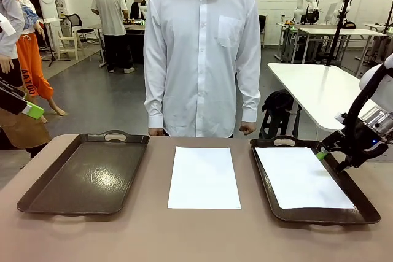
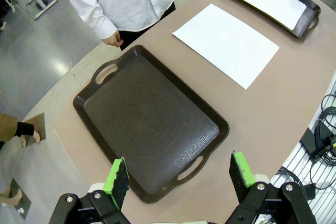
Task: Sort the A4 documents.
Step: Place the A4 Paper in the designated Handle tray, then receive the A4 Paper.
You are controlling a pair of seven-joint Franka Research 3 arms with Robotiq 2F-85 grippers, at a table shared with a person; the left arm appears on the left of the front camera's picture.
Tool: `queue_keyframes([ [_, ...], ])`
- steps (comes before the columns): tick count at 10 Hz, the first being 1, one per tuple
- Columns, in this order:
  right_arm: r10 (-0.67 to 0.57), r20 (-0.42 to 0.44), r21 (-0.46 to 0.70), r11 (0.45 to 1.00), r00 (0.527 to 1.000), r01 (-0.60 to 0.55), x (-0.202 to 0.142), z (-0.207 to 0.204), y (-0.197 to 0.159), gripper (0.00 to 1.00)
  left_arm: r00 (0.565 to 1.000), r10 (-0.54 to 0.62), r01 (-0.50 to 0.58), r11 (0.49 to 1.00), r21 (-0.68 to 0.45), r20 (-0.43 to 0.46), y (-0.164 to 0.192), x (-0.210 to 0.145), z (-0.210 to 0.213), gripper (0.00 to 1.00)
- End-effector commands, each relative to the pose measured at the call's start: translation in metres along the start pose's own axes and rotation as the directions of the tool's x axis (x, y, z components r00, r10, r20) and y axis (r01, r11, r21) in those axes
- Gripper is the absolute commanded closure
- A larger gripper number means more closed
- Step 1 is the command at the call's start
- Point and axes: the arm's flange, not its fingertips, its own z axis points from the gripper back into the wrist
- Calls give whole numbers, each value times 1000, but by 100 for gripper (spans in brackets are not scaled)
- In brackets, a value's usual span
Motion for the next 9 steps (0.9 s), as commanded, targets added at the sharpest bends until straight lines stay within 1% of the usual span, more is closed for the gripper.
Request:
queue_keyframes([
  [1,4,2,-1,1000,1000,-4,2,1,0,0,1000,1,-1,1000,0,-1,1,0,0,0],
  [9,4,2,-1,1000,1000,-4,2,1,0,0,1000,1,-1,1000,0,-1,1,0,0,0],
])
